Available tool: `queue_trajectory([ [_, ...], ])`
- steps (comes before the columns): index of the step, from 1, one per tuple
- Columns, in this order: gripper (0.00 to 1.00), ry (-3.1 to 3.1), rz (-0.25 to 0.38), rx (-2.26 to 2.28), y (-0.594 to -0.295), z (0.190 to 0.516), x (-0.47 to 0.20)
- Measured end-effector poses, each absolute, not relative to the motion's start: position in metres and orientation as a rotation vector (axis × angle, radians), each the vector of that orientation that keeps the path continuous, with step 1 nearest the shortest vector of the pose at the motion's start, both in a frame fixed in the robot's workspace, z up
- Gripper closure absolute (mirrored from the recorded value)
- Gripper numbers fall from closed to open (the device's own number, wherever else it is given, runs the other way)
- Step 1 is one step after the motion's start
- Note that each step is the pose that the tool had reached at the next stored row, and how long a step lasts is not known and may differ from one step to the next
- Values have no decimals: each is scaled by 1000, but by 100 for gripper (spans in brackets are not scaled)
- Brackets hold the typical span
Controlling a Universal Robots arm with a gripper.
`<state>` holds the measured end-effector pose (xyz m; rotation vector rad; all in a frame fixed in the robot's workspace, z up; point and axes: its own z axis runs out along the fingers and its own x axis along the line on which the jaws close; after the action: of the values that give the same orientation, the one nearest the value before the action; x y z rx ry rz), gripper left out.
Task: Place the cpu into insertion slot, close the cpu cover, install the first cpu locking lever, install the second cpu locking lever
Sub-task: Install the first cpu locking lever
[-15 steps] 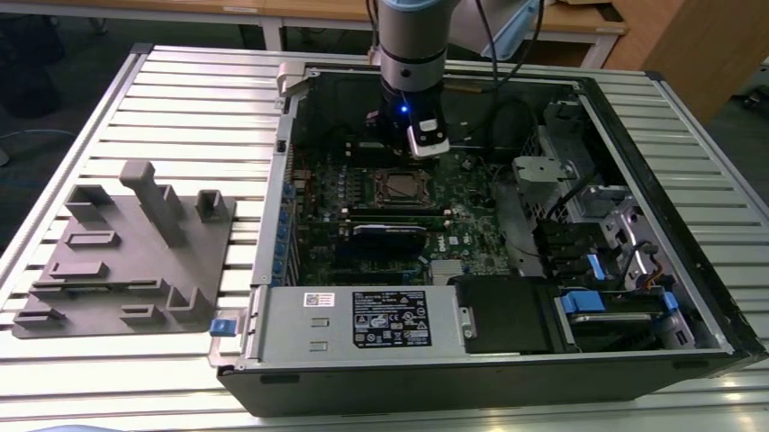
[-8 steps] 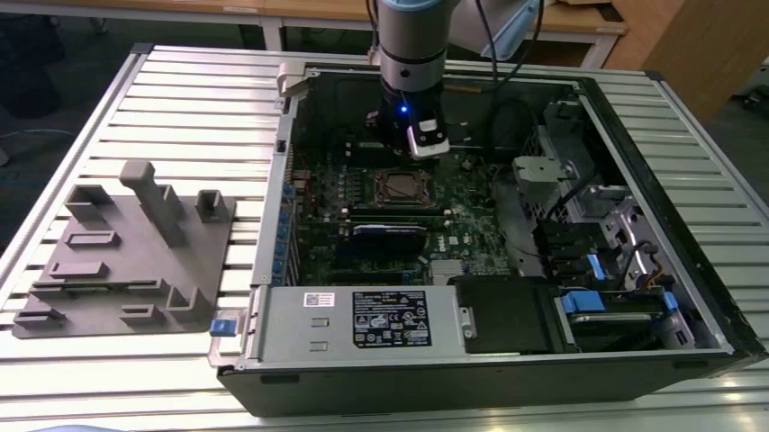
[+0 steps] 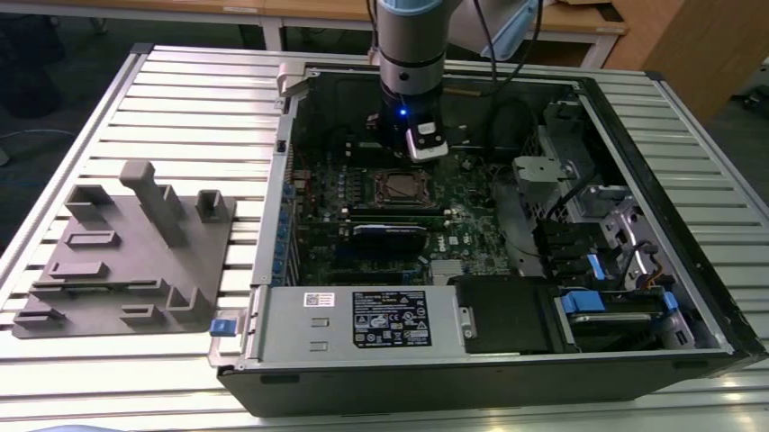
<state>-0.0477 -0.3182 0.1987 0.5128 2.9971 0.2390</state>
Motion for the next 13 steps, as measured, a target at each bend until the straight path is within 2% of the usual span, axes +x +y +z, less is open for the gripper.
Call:
queue_trajectory([
  [13,89,2971,234,622,-316,199,-48],
])
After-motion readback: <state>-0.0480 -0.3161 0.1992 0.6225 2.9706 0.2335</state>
